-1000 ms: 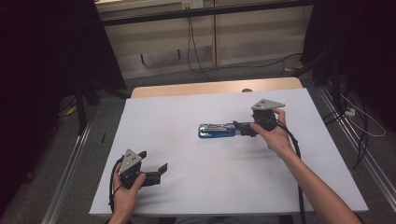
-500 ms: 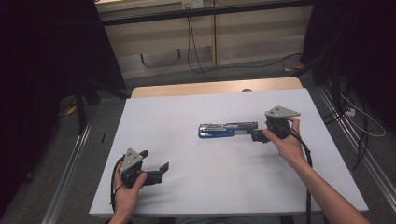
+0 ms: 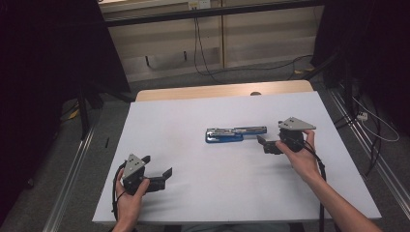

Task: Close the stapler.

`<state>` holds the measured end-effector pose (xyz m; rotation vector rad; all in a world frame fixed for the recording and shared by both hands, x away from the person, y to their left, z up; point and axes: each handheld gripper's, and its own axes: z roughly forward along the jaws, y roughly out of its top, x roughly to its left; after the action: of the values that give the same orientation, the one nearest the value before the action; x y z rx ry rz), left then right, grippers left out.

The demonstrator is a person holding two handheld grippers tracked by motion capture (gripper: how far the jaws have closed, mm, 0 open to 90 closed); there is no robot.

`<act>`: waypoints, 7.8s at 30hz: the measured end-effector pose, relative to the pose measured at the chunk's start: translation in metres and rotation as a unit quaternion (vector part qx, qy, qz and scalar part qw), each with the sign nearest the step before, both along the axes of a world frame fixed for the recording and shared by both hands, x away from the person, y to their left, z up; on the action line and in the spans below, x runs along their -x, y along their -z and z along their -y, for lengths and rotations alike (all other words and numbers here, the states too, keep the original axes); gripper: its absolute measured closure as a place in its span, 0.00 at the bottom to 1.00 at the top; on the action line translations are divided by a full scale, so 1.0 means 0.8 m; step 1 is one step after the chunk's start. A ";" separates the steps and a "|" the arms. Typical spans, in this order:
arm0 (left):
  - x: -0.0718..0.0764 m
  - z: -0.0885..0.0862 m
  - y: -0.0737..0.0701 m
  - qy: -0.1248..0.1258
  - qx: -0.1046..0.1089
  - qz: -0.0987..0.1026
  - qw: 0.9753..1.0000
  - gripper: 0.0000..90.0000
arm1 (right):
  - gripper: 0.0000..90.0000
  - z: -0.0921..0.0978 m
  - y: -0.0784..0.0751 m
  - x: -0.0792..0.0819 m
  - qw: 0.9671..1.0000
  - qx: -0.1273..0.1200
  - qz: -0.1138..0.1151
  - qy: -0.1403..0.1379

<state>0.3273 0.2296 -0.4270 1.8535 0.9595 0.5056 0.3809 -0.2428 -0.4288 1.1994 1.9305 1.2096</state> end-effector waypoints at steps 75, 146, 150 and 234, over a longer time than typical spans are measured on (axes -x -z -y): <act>-0.133 0.136 0.006 0.064 -0.008 0.035 0.997 0.08 | 0.53 0.004 0.023 -0.006 1.000 -0.019 0.000 -0.012; -0.155 0.180 0.033 0.108 -0.054 -0.023 0.992 1.00 | 1.00 0.005 0.033 -0.020 0.997 0.015 -0.074 -0.034; -0.156 0.179 0.033 0.108 -0.056 -0.027 0.992 1.00 | 1.00 0.005 0.034 -0.021 0.996 0.018 -0.080 -0.032; -0.157 0.180 0.031 0.112 -0.069 -0.026 0.991 1.00 | 1.00 -0.011 0.032 -0.041 0.996 0.036 -0.078 -0.015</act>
<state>0.4527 0.0856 -0.4519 2.0773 0.7538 0.3957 0.4136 -0.2344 -0.4544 1.2636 2.0933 1.0805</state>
